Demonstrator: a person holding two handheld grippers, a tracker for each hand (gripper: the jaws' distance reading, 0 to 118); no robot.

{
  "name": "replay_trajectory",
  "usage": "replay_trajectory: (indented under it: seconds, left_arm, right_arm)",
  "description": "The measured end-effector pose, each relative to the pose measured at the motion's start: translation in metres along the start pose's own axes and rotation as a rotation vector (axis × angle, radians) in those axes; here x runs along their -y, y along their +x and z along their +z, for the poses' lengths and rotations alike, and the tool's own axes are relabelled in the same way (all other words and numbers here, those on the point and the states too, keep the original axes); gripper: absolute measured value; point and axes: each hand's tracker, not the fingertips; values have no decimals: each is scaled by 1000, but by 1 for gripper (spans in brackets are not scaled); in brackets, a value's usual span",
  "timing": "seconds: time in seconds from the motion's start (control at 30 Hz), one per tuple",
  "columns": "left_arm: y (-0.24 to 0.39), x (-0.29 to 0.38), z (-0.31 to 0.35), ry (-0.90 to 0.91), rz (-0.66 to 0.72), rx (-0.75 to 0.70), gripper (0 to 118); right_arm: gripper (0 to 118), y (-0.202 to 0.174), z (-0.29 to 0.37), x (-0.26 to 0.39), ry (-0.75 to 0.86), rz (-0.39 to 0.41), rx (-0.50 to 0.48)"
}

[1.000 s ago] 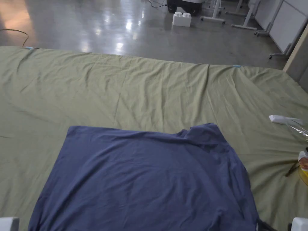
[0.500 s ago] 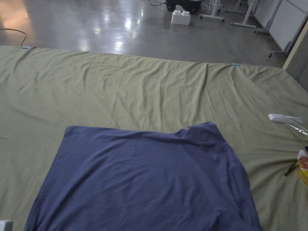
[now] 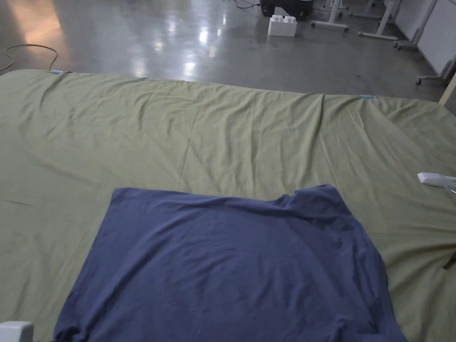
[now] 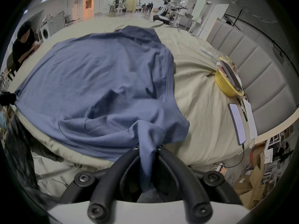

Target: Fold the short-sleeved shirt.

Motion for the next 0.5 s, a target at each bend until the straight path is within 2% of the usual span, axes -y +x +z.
replay_trajectory:
  seconds: [0.1, 0.2, 0.27, 0.5]
  left_arm:
    - [-12, -11, -4, 82, 25, 9, 8]
    - [-22, -28, -18, 108, 10, -7, 8]
    - [6, -60, -7, 123, 0, -9, 8]
    - [22, -114, -56, 117, -49, -41, 8]
  right_arm:
    - [8, 5, 9, -22, 77, -45, -9]
    - [8, 9, 8, -51, 113, -48, -9]
    - [8, 12, 2, -71, 145, -51, -11]
    - [8, 30, -52, -127, 156, -103, -37]
